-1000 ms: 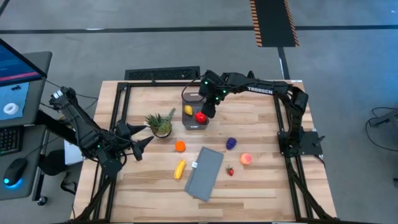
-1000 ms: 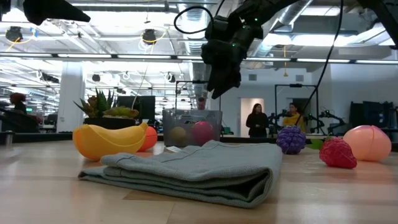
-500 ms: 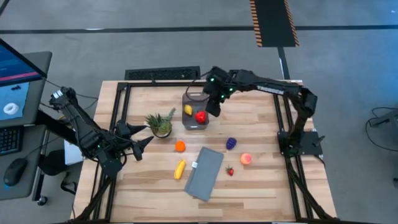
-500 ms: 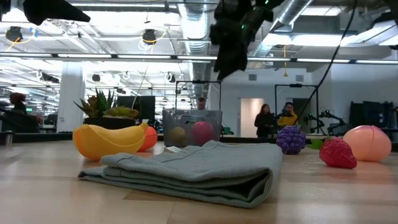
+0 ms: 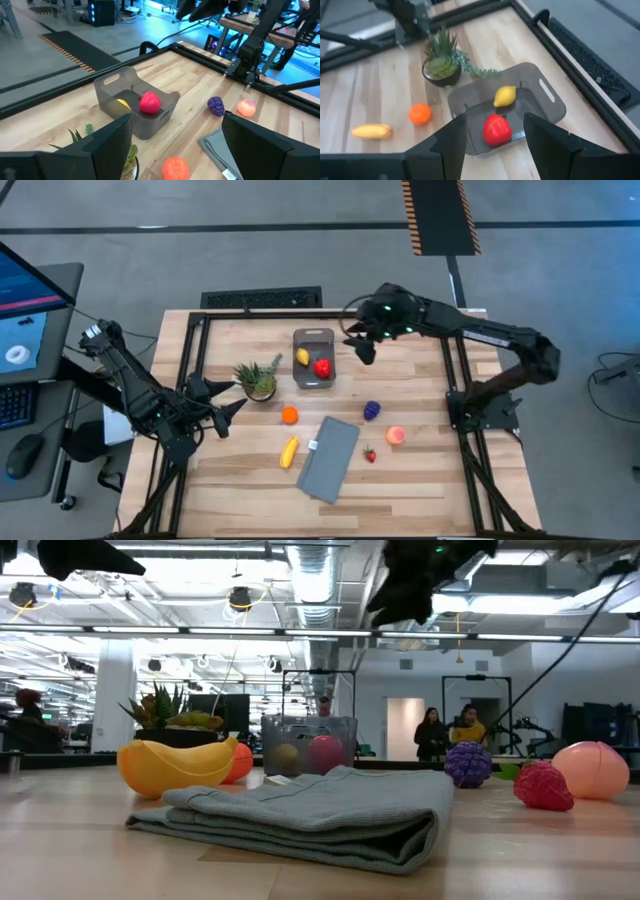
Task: Pick and placing Produce into tupperware
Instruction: Put the blue grapes into the black bin
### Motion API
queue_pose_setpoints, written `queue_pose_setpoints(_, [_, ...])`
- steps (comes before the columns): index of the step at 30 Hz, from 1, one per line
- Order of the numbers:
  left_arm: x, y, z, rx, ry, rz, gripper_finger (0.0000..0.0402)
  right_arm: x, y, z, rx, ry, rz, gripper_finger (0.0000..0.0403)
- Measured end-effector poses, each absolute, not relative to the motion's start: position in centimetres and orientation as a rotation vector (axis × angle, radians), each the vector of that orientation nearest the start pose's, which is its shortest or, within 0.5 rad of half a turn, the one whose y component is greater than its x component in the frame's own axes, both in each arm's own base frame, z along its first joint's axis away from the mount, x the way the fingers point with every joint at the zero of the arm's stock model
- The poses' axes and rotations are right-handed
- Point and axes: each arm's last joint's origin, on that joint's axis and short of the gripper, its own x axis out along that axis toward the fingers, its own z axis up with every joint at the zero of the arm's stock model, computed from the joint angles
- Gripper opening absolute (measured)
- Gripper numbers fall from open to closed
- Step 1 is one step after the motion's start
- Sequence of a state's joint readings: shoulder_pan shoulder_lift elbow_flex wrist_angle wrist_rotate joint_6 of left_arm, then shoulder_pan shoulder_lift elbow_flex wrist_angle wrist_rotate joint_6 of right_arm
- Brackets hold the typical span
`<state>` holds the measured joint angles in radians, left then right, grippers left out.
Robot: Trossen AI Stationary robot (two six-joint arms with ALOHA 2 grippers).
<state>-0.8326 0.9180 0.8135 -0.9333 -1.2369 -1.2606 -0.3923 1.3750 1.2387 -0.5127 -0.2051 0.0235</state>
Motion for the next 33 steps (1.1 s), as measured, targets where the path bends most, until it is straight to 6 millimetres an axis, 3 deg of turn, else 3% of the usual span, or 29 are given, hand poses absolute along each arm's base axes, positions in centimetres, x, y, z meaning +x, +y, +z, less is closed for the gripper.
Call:
queue_pose_setpoints(10, [12.1, -9.1, 28.2, -0.323, 0.185, 0.606, 0.0295, 23.1, -7.2, 30.7, 0.273, 0.535, -0.175, 0.0219])
queue_pose_setpoints(26, [12.1, -9.1, 28.1, -0.339, 0.184, 0.605, 0.0295, 18.4, -1.6, 27.4, 0.435, 0.569, -0.135, 0.0219])
queue_pose_setpoints(33, [12.1, -9.1, 28.1, -0.337, 0.186, 0.605, 0.0295, 17.5, -0.4, 24.6, 0.551, 0.648, -0.195, 0.0219])
